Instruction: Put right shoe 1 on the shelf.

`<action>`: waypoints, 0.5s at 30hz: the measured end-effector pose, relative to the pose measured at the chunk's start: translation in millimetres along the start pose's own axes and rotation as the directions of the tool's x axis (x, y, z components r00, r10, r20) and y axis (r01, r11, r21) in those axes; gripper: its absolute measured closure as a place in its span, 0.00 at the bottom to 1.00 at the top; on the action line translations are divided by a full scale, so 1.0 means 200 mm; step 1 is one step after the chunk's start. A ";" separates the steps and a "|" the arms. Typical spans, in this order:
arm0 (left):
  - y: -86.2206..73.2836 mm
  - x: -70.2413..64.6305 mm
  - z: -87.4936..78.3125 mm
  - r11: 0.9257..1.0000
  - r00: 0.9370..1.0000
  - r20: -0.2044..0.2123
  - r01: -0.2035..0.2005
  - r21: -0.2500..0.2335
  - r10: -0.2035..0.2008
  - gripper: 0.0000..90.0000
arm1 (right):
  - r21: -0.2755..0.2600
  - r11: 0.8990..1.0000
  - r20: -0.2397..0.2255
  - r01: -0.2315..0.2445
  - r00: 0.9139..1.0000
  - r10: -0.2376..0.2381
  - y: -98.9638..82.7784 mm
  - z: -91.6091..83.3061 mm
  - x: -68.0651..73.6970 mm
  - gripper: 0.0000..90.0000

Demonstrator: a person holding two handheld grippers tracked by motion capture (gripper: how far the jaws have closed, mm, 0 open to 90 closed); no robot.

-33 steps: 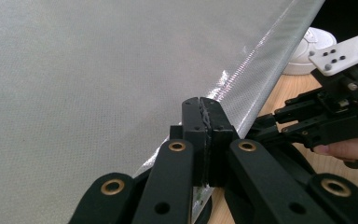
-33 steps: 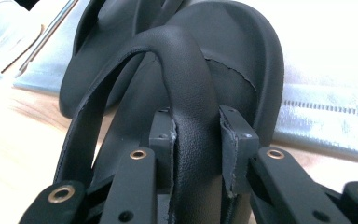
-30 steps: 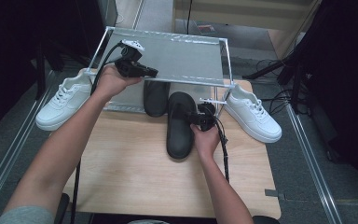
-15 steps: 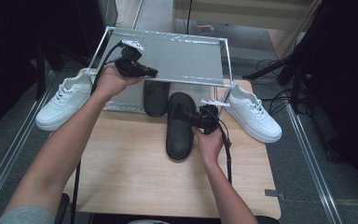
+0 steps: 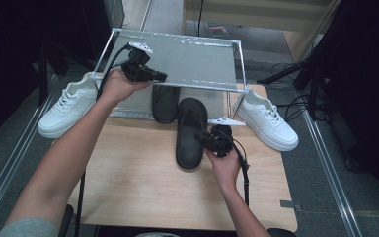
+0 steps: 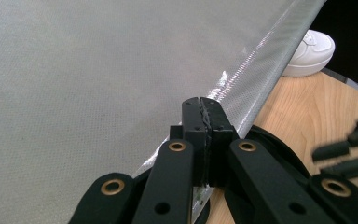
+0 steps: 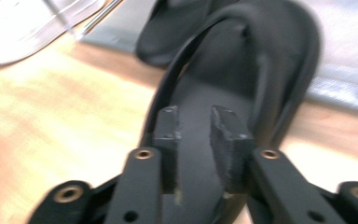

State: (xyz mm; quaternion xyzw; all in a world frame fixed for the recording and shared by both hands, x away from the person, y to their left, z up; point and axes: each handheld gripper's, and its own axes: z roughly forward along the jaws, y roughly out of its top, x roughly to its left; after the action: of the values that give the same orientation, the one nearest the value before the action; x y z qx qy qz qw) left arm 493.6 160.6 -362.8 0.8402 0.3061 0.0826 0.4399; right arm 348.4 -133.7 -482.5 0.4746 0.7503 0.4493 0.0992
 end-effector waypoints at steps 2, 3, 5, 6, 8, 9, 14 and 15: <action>0.00 0.00 0.00 1.000 1.000 0.000 -0.001 0.000 0.001 1.00 | 0.008 1.000 -0.020 0.022 1.000 -0.022 -0.04 0.00 0.02 0.89; 0.00 0.00 0.00 1.000 1.000 0.000 -0.001 0.000 0.001 1.00 | 0.015 0.999 -0.019 0.045 0.999 -0.045 -0.06 0.00 0.04 0.93; 0.00 0.00 0.00 1.000 1.000 -0.001 0.000 0.001 0.000 1.00 | 0.024 0.999 -0.036 0.044 0.998 -0.043 -0.10 0.00 0.05 0.98; 0.00 0.00 0.00 1.000 1.000 -0.001 0.000 0.001 0.000 1.00 | 0.032 0.999 -0.043 0.039 0.998 -0.037 -0.12 0.00 0.06 1.00; 0.00 0.00 0.00 1.000 1.000 0.001 0.003 0.000 -0.003 1.00 | 0.046 0.998 -0.050 0.045 0.998 -0.043 -0.16 0.00 0.08 1.00; 0.00 0.00 0.00 1.000 1.000 0.001 0.002 0.000 -0.002 1.00 | 0.055 0.997 -0.053 0.052 0.997 -0.049 -0.18 0.00 0.09 1.00; 0.00 0.00 0.00 1.000 1.000 -0.003 0.001 -0.002 -0.001 1.00 | 0.065 0.996 -0.056 0.068 0.996 -0.064 -0.27 -0.04 0.15 1.00; 0.00 0.00 0.00 1.000 1.000 -0.006 -0.002 -0.001 0.002 1.00 | 0.066 0.995 -0.057 0.070 0.996 -0.066 -0.29 -0.05 0.16 1.00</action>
State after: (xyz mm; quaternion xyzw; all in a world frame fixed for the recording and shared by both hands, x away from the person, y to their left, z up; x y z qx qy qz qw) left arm 493.0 160.1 -362.8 0.8399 0.3068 0.0858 0.4394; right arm 289.0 -123.4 -512.7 0.4394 0.7833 0.4328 0.0776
